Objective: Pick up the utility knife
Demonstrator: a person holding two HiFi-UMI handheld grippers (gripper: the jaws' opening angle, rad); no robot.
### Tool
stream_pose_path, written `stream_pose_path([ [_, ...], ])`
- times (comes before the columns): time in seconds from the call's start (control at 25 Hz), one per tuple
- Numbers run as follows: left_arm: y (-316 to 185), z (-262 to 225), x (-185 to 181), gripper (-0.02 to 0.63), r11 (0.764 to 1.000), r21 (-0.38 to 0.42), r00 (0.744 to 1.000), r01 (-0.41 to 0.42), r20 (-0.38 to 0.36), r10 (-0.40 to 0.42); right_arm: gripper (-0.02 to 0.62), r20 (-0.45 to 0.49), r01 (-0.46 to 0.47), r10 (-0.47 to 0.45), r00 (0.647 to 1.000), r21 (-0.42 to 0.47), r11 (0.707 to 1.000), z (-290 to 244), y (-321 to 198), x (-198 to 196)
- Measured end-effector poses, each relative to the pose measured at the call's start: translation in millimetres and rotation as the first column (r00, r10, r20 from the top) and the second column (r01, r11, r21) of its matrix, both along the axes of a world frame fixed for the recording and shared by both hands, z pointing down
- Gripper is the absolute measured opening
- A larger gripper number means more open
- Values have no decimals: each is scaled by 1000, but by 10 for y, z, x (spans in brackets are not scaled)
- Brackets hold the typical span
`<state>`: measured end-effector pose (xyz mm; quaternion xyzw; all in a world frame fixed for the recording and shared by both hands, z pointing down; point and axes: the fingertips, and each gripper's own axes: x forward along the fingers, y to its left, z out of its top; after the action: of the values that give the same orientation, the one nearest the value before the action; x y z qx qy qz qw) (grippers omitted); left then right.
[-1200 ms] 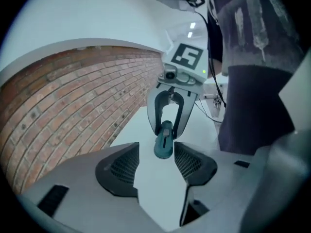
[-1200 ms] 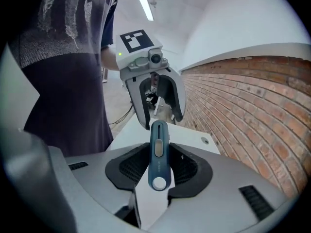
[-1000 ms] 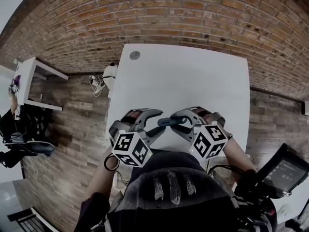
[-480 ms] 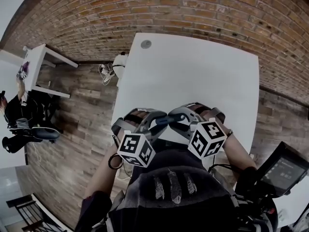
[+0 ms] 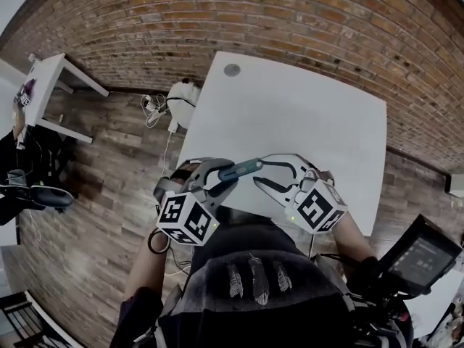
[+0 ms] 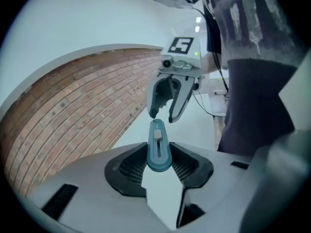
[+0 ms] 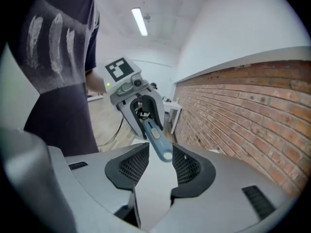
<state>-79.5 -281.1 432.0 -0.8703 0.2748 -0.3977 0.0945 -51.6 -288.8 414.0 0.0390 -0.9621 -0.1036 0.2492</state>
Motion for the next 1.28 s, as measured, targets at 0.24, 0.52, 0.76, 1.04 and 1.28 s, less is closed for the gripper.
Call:
stream_pose_path([
  [0.24,-83,-390,-927,138,980,22,919,200,-351,-180,129,206,-144,250,946,-424,894,-230,-108,-494],
  [0.52,-80,-570,-1240,137,980,72,888,186,-440,-136,129,305,19,589,748,-898,441,-415,-181,-661],
  [0.76,-12,-529,-946,137,998,60,876,-36,-479,60,129,299,-9,681,669,-913,409,-442,-7,-505],
  [1.04,200,-528,-717,137,944,129,846,-305,-418,331,163,204,-134,745,636,-921,366,-321,98,-470],
  [1.28,298,-531,-545,137,893,157,833,-423,-320,451,167,229,-81,740,632,-930,357,-405,165,-334],
])
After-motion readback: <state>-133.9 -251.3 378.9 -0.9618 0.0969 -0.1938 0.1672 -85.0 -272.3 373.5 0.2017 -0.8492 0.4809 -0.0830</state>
